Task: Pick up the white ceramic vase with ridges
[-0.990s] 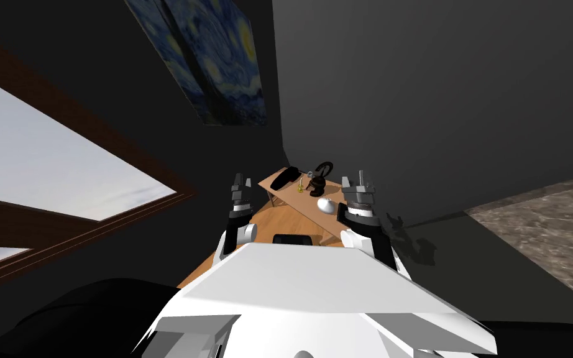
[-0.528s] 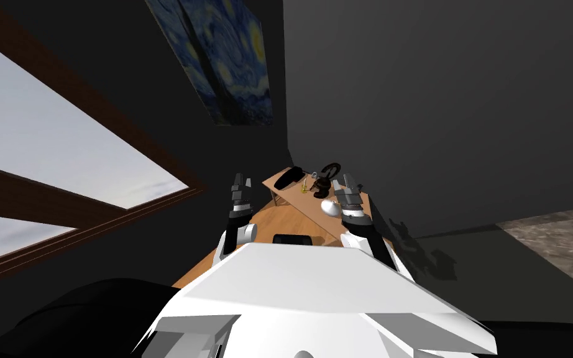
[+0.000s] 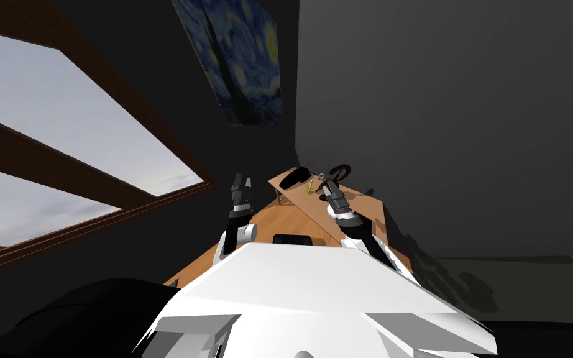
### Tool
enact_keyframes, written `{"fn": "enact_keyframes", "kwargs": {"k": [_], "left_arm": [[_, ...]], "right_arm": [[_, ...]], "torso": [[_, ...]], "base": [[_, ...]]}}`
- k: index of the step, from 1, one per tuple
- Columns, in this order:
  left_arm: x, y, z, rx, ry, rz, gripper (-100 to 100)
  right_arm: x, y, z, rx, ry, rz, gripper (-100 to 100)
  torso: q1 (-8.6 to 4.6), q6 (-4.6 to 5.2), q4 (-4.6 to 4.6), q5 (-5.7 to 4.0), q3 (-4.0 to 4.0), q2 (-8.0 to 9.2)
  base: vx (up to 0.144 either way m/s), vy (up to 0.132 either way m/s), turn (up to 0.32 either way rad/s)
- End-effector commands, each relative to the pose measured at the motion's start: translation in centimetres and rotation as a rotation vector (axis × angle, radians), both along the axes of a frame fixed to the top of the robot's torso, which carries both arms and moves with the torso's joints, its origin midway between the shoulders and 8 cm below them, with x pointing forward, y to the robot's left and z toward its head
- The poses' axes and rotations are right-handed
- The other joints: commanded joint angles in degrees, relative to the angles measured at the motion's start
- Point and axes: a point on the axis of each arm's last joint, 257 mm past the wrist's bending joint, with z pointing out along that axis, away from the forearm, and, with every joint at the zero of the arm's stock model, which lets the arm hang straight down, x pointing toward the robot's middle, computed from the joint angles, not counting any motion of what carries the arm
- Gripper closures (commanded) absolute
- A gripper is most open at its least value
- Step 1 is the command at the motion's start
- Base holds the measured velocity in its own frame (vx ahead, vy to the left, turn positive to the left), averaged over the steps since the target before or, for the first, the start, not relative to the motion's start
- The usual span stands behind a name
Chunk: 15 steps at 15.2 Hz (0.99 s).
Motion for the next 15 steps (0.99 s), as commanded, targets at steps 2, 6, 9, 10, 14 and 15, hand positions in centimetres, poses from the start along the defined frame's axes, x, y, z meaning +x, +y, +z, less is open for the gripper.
{"fn": "enact_keyframes", "kwargs": {"k": [2, 6, 9, 10, 14, 15], "left_arm": [[0.0, 0.0, 0.0, 0.0, 0.0, 0.0, 0], [0.0, 0.0, 0.0, 0.0, 0.0, 0.0, 0], [0.0, 0.0, 0.0, 0.0, 0.0, 0.0, 0], [0.0, 0.0, 0.0, 0.0, 0.0, 0.0, 0], [0.0, 0.0, 0.0, 0.0, 0.0, 0.0, 0], [0.0, 0.0, 0.0, 0.0, 0.0, 0.0, 0]], "right_arm": [[-0.1, 1.3, -2.3, -0.054, 0.056, 0.042, -100], [-0.6, 3.3, -6.3, -0.13, 0.154, 0.103, -100], [-1.2, 4.2, -8.8, -0.19, 0.21, 0.143, -100], [-1.4, 4.2, -9.0, -0.209, 0.215, 0.152, -100], [-2.2, 4.9, -11.6, -0.266, 0.272, 0.189, -100], [-3.1, 5.5, -13.9, -0.303, 0.325, 0.215, -100]], "torso": [[0.02, -0.03, 0.0, 0.0, 0.0, 0.0], [0.0, -0.03, 0.0, 0.0, 0.0, 0.0], [-0.01, 0.0, -0.01, 0.0, -0.01, -0.02], [0.0, -0.03, -0.01, 0.0, -0.01, -0.02], [0.0, -0.02, 0.0, 0.0, -0.01, -0.02], [-0.01, 0.0, 0.0, 0.0, 0.0, -0.01]], "base": [[0.013, 0.01, 0.176], [0.013, 0.007, 0.191], [0.018, 0.007, 0.166], [0.019, 0.008, 0.225], [0.015, 0.003, 0.156], [0.018, 0.006, 0.212]]}}
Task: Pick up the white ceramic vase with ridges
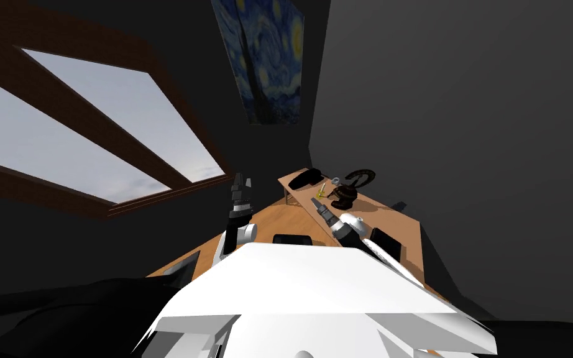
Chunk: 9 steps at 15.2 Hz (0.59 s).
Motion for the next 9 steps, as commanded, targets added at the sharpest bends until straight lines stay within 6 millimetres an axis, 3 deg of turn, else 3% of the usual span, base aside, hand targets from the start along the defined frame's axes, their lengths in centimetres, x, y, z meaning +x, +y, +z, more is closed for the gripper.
{"fn": "enact_keyframes", "kwargs": {"k": [1, 2, 3, 5, 6, 7, 8, 9], "left_arm": [[0.0, 0.0, 0.0, 0.0, 0.0, 0.0, 0], [0.0, 0.0, 0.0, 0.0, 0.0, 0.0, 0], [0.0, 0.0, 0.0, 0.0, 0.0, 0.0, 0], [0.0, 0.0, 0.0, 0.0, 0.0, 0.0, 0], [0.0, 0.0, 0.0, 0.0, 0.0, 0.0, 0], [0.0, 0.0, 0.0, 0.0, 0.0, 0.0, 0], [0.0, 0.0, 0.0, 0.0, 0.0, 0.0, 0], [0.0, 0.0, 0.0, 0.0, 0.0, 0.0, 0]], "right_arm": [[-0.8, 0.2, -2.0, -0.05, 0.045, 0.029, -100], [-0.8, 0.2, -2.0, -0.054, 0.045, 0.031, -100], [-1.9, 0.7, -4.4, -0.094, 0.099, 0.056, -100], [-2.1, 0.5, -4.7, -0.117, 0.104, 0.068, -100], [-3.4, 0.7, -7.2, -0.163, 0.159, 0.095, -100], [-3.6, 0.5, -7.4, -0.182, 0.163, 0.105, -100], [-4.8, 0.5, -9.7, -0.224, 0.214, 0.124, -100], [-5.2, 0.4, -10.0, -0.238, 0.221, 0.136, -100]], "torso": [[0.0, 0.0, 0.0, 0.0, 0.0, 0.0], [0.0, 0.01, 0.0, 0.0, -0.01, -0.01], [-0.01, 0.04, 0.0, 0.0, 0.0, 0.0], [0.0, 0.01, 0.0, 0.0, -0.01, -0.02], [-0.01, 0.04, 0.0, 0.0, 0.0, 0.0], [-0.01, 0.0, 0.0, 0.0, -0.01, -0.01], [-0.02, 0.0, 0.0, 0.0, -0.01, -0.02], [-0.01, -0.01, -0.01, 0.0, -0.02, -0.04]], "base": [[0.022, 0.004, 0.245], [0.016, -0.002, 0.097], [0.02, 0.005, 0.207], [0.019, 0.002, 0.175], [0.017, 0.001, 0.238], [0.019, -0.002, 0.268], [0.028, 0.001, 0.346], [0.03, -0.001, 0.268]]}}
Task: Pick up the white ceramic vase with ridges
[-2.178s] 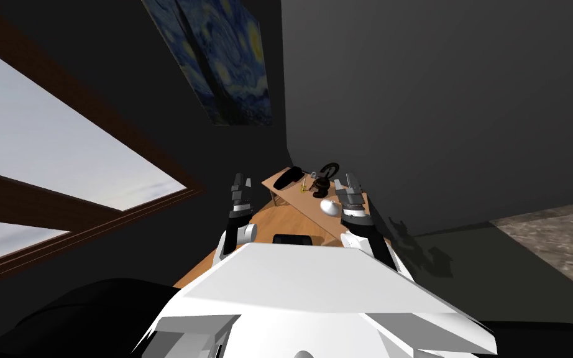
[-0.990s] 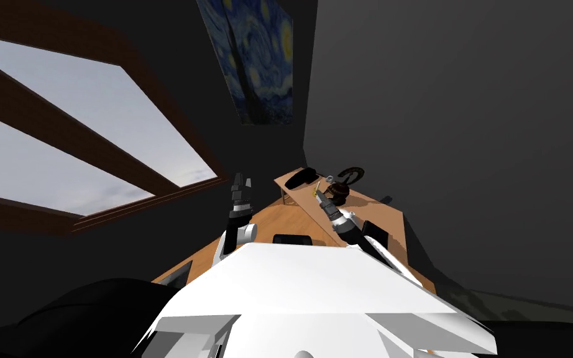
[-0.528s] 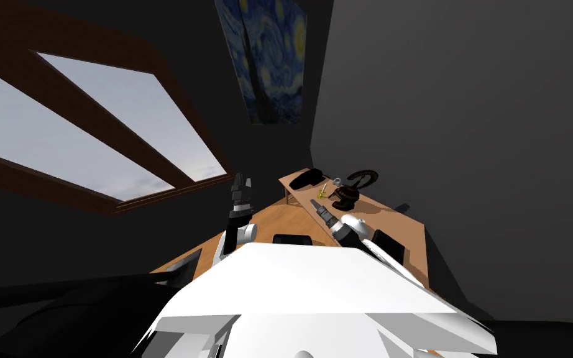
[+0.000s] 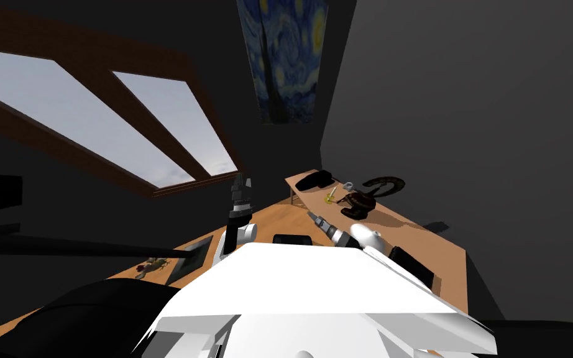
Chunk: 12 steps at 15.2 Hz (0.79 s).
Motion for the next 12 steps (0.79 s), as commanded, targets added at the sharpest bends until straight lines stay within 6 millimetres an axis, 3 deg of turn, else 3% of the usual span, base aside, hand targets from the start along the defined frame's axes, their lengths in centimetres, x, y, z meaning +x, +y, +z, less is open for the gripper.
{"fn": "enact_keyframes", "kwargs": {"k": [1, 2, 4, 5, 6, 7, 9, 10, 11, 12], "left_arm": [[0.0, 0.0, 0.0, 0.0, 0.0, 0.0, 0], [0.0, 0.0, 0.0, 0.0, 0.0, 0.0, 0], [0.0, 0.0, 0.0, 0.0, 0.0, 0.0, 0], [0.0, 0.0, 0.0, 0.0, 0.0, 0.0, 0], [0.0, 0.0, 0.0, 0.0, 0.0, 0.0, 0], [0.0, 0.0, 0.0, 0.0, 0.0, 0.0, 0], [0.0, 0.0, 0.0, 0.0, 0.0, 0.0, 0], [0.0, 0.0, 0.0, 0.0, 0.0, 0.0, 0], [0.0, 0.0, 0.0, 0.0, 0.0, 0.0, 0], [0.0, 0.0, 0.0, 0.0, 0.0, 0.0, 0]], "right_arm": [[-0.8, -0.7, -1.6, -0.043, 0.029, 0.023, -100], [-2.4, -0.8, -3.9, -0.087, 0.083, 0.045, -100], [-2.7, -1.3, -4.3, -0.112, 0.089, 0.059, -100], [-4.6, -1.7, -6.6, -0.165, 0.145, 0.086, -100], [-4.8, -2.1, -6.8, -0.183, 0.148, 0.095, -100], [-6.4, -2.9, -8.8, -0.235, 0.197, 0.115, -100], [-7.0, -3.3, -9.2, -0.255, 0.208, 0.131, -100], [-9.1, -4.3, -11.2, -0.31, 0.263, 0.158, -100], [-9.4, -4.8, -11.4, -0.328, 0.266, 0.167, -100], [-11.2, -6.1, -13.1, -0.386, 0.315, 0.189, -100]], "torso": [[0.0, 0.0, 0.0, 0.0, 0.0, 0.0], [-0.01, 0.04, 0.0, 0.0, 0.01, 0.02], [-0.01, 0.0, 0.0, 0.0, 0.01, 0.02], [-0.01, 0.03, 0.01, 0.0, 0.02, 0.03], [-0.01, -0.02, 0.0, 0.0, 0.01, 0.02], [-0.01, 0.0, 0.0, 0.0, 0.01, 0.01], [-0.03, 0.0, 0.0, 0.0, -0.01, -0.01], [-0.03, 0.04, 0.0, -0.01, 0.0, 0.01], [-0.01, -0.01, 0.0, 0.0, 0.01, 0.01], [-0.01, 0.0, 0.0, 0.01, 0.01, 0.02]], "base": [[0.021, -0.003, 0.056], [0.02, 0.004, 0.206], [0.018, -0.002, 0.166], [0.021, 0.001, 0.235], [0.024, -0.002, 0.256], [0.029, -0.004, 0.326], [0.024, -0.01, 0.176], [0.018, -0.001, 0.218], [0.018, -0.004, 0.248], [0.02, -0.006, 0.327]]}}
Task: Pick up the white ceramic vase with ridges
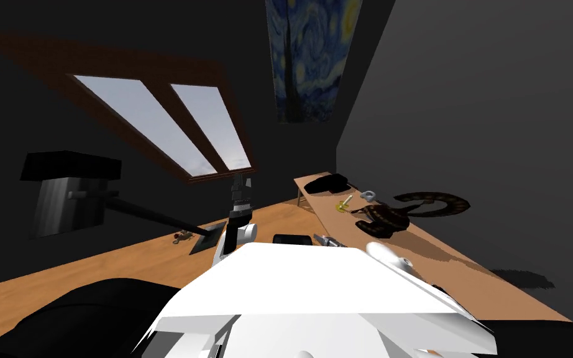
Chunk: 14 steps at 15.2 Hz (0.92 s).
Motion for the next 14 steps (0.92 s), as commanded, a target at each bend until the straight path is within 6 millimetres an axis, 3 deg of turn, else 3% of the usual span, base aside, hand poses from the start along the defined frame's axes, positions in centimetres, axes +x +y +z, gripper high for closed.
{"fn": "enact_keyframes", "kwargs": {"k": [1, 2, 4, 5, 6, 7, 8, 9, 11, 12, 13, 14], "left_arm": [[0.0, 0.0, 0.0, 0.0, 0.0, 0.0, 0], [0.0, 0.0, 0.0, 0.0, 0.0, 0.0, 0], [0.0, 0.0, 0.0, 0.0, 0.0, 0.0, 0], [0.0, 0.0, 0.0, 0.0, 0.0, 0.0, 0], [0.0, 0.0, 0.0, 0.0, 0.0, 0.0, 0], [0.0, 0.0, 0.0, 0.0, 0.0, 0.0, 0], [0.0, 0.0, 0.0, 0.0, 0.0, 0.0, 0], [0.0, 0.0, 0.0, 0.0, 0.0, 0.0, 0], [0.0, 0.0, 0.0, 0.0, 0.0, 0.0, 0], [0.0, 0.0, 0.0, 0.0, 0.0, 0.0, 0], [0.0, 0.0, 0.0, 0.0, 0.0, 0.0, 0], [0.0, 0.0, 0.0, 0.0, 0.0, 0.0, 0]], "right_arm": [[-2.5, -1.5, -2.0, -0.069, 0.051, 0.036, -100], [-4.1, -3.0, -3.5, -0.127, 0.092, 0.056, -100], [-4.9, -3.5, -3.8, -0.142, 0.108, 0.071, -100], [-6.9, -5.3, -5.1, -0.206, 0.153, 0.096, -100], [-7.4, -5.7, -5.2, -0.215, 0.163, 0.106, -100], [-9.6, -7.4, -6.3, -0.272, 0.211, 0.129, -100], [-9.9, -8.0, -6.4, -0.287, 0.217, 0.139, -100], [-12.2, -9.7, -7.3, -0.34, 0.266, 0.162, -100], [-12.4, -10.6, -7.2, -0.358, 0.27, 0.172, -100], [-14.7, -12.5, -7.9, -0.414, 0.318, 0.197, -100], [-14.7, -13.2, -7.8, -0.428, 0.321, 0.204, -100], [-16.9, -15.0, -8.2, -0.477, 0.366, 0.226, -100]], "torso": [[0.0, 0.0, 0.0, 0.0, 0.0, 0.0], [-0.01, 0.03, 0.0, 0.0, 0.0, 0.0], [-0.01, 0.03, 0.0, 0.0, -0.01, -0.02], [-0.01, 0.07, 0.0, -0.01, 0.0, 0.0], [0.0, 0.02, 0.0, 0.0, 0.0, 0.0], [0.0, 0.03, 0.0, 0.0, 0.0, 0.0], [0.0, -0.01, 0.0, 0.0, 0.0, 0.0], [-0.01, 0.02, 0.0, 0.0, -0.01, -0.01], [-0.03, 0.04, 0.0, -0.01, 0.0, 0.0], [-0.01, 0.07, 0.01, 0.0, 0.01, 0.02], [0.0, 0.03, 0.01, 0.0, 0.02, 0.03], [0.01, 0.03, 0.01, 0.01, 0.01, 0.02]], "base": [[0.021, -0.011, 0.264], [0.027, -0.008, 0.336], [0.024, -0.014, 0.141], [0.015, -0.007, 0.137], [0.015, -0.006, 0.222], [0.016, -0.007, 0.361], [0.019, -0.016, 0.276], [0.022, -0.019, 0.247], [0.015, -0.018, 0.14], [0.011, -0.008, 0.214], [0.009, -0.01, 0.214], [0.012, -0.012, 0.274]]}}
